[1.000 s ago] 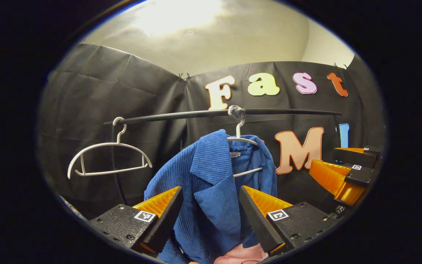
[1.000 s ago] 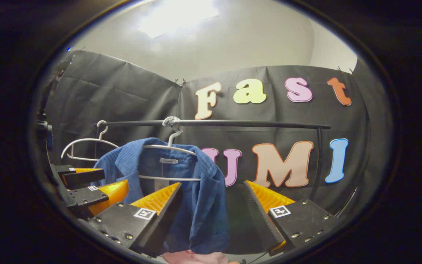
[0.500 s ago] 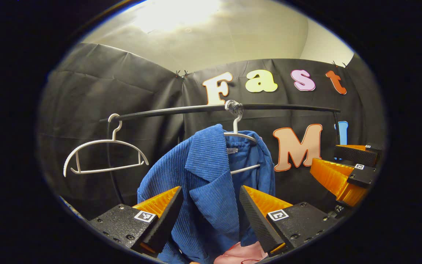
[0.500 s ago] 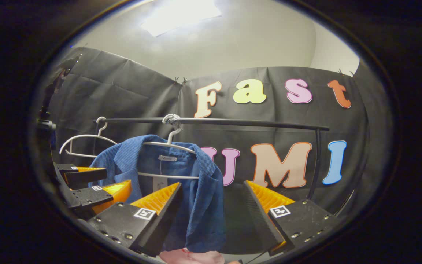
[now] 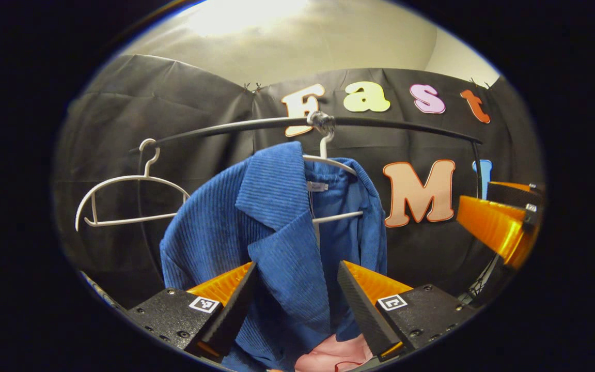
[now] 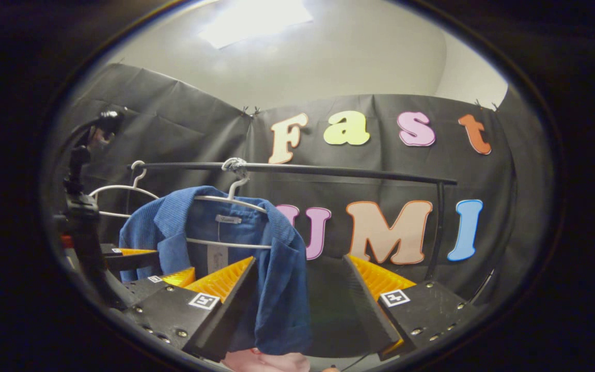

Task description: Grasp the clothes on the hanger with both hands and then place them into the laundry hamper below.

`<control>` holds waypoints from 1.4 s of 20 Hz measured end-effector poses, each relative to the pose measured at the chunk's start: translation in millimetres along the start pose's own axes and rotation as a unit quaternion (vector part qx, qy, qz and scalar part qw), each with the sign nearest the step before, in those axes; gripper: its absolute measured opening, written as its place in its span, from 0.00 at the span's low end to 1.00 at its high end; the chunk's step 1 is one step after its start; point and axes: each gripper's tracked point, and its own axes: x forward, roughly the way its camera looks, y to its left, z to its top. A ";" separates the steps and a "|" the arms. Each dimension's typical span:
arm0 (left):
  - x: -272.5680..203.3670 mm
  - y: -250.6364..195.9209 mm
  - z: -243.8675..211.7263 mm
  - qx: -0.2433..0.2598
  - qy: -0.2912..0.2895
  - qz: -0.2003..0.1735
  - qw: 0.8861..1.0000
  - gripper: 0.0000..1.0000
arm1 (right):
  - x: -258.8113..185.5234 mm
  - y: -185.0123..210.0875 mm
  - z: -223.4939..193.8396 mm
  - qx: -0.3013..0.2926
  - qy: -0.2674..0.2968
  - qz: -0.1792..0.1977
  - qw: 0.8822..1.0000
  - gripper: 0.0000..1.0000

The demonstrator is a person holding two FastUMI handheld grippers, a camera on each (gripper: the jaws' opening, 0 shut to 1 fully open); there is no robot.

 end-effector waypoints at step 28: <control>24.7 35.9 -19.3 0.019 0.028 0.017 0.999 0.04 | 92.1 44.1 -74.8 -0.003 0.046 0.055 0.997 0.98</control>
